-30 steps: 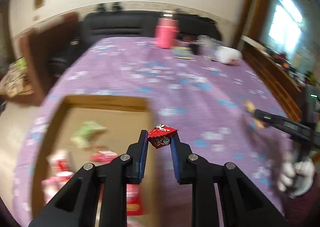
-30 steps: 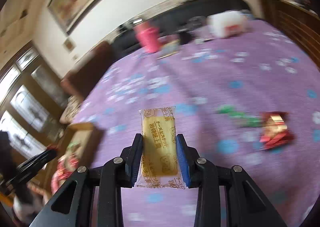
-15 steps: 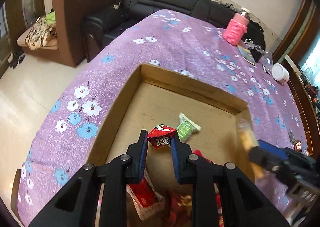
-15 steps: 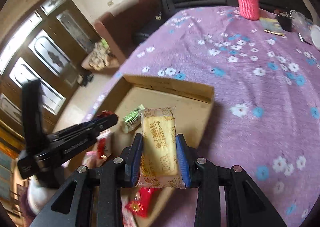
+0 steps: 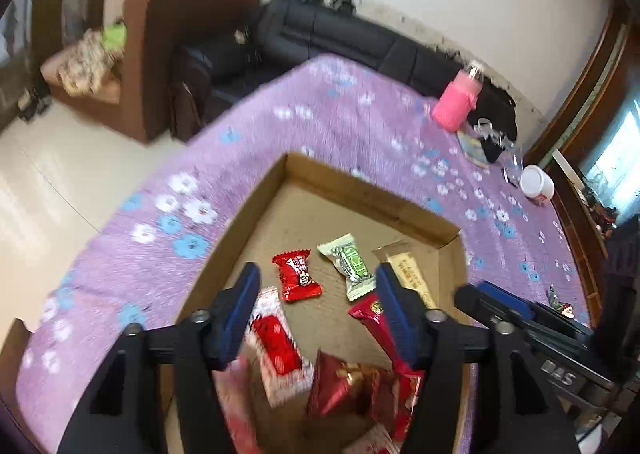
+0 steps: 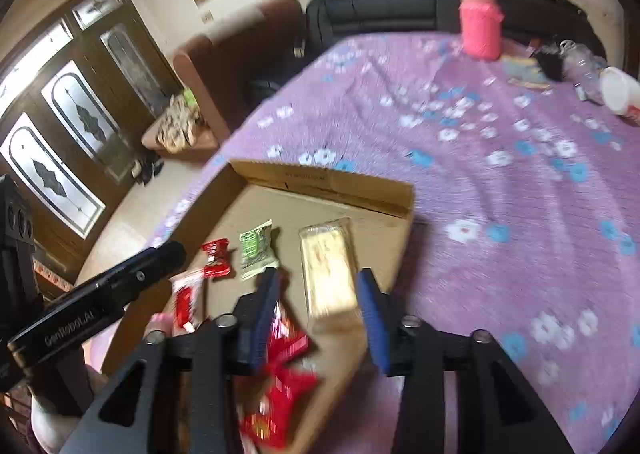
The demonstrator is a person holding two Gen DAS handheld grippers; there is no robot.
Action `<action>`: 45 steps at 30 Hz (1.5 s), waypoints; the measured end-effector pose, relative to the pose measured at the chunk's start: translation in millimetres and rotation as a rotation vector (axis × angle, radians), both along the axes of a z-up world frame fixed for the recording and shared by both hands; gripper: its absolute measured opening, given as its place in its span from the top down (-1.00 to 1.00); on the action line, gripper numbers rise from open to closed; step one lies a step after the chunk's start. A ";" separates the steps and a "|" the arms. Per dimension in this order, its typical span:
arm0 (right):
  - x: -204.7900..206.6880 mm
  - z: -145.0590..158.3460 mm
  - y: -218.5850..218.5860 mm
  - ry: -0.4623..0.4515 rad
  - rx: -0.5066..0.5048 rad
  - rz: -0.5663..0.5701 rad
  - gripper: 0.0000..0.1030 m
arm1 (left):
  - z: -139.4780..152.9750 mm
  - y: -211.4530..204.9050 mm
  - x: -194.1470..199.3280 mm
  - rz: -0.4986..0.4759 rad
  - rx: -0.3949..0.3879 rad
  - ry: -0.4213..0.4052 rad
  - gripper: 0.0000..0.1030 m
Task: Organize snacks
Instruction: 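Carry both snacks over the box and open both tools, then move both tools toward the remaining red foil snack and green candy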
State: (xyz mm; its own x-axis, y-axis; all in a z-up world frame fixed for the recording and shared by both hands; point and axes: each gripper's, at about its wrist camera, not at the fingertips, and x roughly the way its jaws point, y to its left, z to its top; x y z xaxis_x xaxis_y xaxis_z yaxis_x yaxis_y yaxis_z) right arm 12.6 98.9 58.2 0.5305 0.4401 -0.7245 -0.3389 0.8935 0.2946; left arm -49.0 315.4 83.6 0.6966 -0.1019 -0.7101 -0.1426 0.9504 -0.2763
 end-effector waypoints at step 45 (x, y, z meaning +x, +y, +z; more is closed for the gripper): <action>-135.1 -16.1 -83.1 -0.111 0.040 -0.114 -0.25 | 30.6 -126.1 -102.6 0.001 0.304 -0.059 -0.79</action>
State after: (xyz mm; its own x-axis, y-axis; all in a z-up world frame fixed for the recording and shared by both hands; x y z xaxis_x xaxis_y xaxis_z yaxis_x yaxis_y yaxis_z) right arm -122.5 15.8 42.1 0.6548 0.3999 -0.6413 -0.2687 0.9163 0.2971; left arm -151.6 189.2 114.2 0.7377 0.1097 -0.6662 -0.1359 0.9906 0.0126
